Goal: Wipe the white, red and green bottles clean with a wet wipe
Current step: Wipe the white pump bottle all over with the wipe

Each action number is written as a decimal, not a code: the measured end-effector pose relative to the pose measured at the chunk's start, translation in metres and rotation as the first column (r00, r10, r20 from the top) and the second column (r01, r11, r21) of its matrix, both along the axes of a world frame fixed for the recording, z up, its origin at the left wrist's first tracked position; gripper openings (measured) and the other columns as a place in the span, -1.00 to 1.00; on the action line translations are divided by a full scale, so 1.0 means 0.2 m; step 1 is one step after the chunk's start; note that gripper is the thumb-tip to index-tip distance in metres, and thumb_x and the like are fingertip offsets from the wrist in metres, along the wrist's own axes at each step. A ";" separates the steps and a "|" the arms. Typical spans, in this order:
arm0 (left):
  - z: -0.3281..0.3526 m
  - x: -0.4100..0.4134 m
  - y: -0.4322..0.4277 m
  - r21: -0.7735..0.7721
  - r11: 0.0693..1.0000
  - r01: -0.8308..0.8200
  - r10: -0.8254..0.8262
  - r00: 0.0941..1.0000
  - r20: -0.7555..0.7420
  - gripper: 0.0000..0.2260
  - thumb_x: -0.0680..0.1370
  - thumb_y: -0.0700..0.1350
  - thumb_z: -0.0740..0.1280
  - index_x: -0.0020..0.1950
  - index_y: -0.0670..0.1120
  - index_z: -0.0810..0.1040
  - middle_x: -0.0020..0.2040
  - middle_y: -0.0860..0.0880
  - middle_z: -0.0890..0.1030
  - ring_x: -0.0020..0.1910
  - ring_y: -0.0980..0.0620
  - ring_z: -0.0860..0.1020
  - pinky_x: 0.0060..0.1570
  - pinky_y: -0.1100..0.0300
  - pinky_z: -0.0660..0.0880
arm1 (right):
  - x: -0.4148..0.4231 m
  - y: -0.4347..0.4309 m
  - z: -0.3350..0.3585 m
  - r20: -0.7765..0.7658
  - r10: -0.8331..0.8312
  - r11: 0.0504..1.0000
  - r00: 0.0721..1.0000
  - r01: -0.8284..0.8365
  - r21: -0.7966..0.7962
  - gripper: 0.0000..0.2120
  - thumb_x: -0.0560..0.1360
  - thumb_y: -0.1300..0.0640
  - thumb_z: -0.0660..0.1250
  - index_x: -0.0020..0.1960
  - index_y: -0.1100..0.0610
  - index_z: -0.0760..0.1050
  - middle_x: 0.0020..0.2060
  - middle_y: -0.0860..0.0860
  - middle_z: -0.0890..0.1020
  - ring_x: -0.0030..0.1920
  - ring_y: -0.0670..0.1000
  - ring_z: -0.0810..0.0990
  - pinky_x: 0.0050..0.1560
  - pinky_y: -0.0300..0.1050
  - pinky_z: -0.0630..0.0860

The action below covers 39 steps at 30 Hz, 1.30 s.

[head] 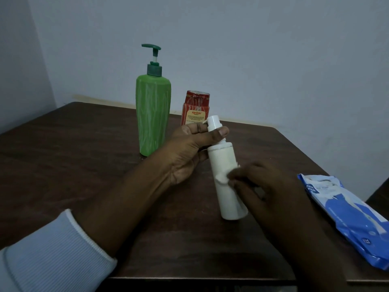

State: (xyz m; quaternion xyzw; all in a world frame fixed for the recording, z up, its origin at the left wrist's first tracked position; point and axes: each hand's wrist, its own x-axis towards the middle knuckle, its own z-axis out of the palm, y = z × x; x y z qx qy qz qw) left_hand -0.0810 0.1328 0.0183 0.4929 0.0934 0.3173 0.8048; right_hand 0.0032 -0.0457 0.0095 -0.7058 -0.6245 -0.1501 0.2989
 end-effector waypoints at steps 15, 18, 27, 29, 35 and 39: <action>0.00 -0.02 -0.06 -0.004 0.993 0.121 -0.120 0.987 0.111 -0.73 0.35 -0.21 0.44 0.04 -0.19 0.61 -0.16 -0.08 0.74 -0.20 0.05 0.71 -0.15 0.21 0.68 | -0.04 0.08 -0.05 0.079 -0.052 0.947 0.996 0.024 0.322 -0.71 0.49 0.20 0.30 0.18 0.24 0.57 0.15 0.11 0.59 0.19 0.02 0.54 0.24 -0.13 0.44; -0.01 -0.01 -0.06 0.017 0.994 0.105 -0.106 0.989 0.107 -0.69 0.34 -0.19 0.47 0.07 -0.17 0.61 -0.11 -0.07 0.74 -0.13 0.04 0.71 -0.03 0.17 0.66 | -0.01 0.08 -0.06 -0.119 -0.156 0.919 0.981 0.189 0.347 -0.72 0.47 0.22 0.36 0.17 0.22 0.57 0.07 0.13 0.64 0.08 0.08 0.60 0.13 -0.04 0.51; -0.01 -0.02 -0.05 0.058 0.993 0.100 -0.105 0.989 0.104 -0.69 0.32 -0.21 0.47 0.06 -0.15 0.62 -0.12 -0.05 0.73 -0.14 0.05 0.70 -0.03 0.17 0.66 | -0.05 0.07 -0.06 -0.045 -0.138 0.914 0.989 0.145 0.379 -0.63 0.48 0.02 0.20 0.13 0.21 0.58 0.03 0.10 0.63 0.00 0.02 0.60 0.03 -0.24 0.44; -0.01 -0.02 -0.05 0.066 0.993 0.100 -0.106 0.989 0.099 -0.68 0.32 -0.21 0.48 0.06 -0.16 0.62 -0.10 -0.06 0.72 -0.13 0.05 0.69 -0.03 0.18 0.65 | -0.08 0.07 -0.05 0.002 -0.128 0.905 0.992 0.116 0.410 -0.68 0.49 0.07 0.22 0.11 0.22 0.60 0.00 0.09 0.62 0.00 -0.02 0.58 0.05 -0.37 0.40; -0.02 -0.02 -0.04 0.076 0.993 0.089 -0.096 0.991 0.093 -0.70 0.31 -0.21 0.49 0.02 -0.14 0.60 -0.15 -0.03 0.71 -0.16 0.06 0.68 -0.06 0.19 0.65 | -0.07 0.06 -0.04 0.002 -0.075 0.924 0.997 0.069 0.377 -0.71 0.48 0.05 0.25 0.10 0.14 0.60 0.02 0.03 0.60 0.01 -0.10 0.54 0.03 -0.30 0.42; -0.04 0.00 -0.05 0.122 0.989 0.083 -0.092 0.993 0.074 -0.79 0.46 -0.21 0.53 -0.03 -0.11 0.53 -0.19 0.03 0.64 -0.18 0.10 0.63 -0.10 0.20 0.63 | -0.04 0.07 -0.06 -0.237 -0.107 0.912 0.966 0.190 0.363 -0.69 0.51 -0.04 0.23 0.15 0.05 0.59 0.01 -0.09 0.63 0.01 -0.22 0.52 -0.06 -0.28 0.50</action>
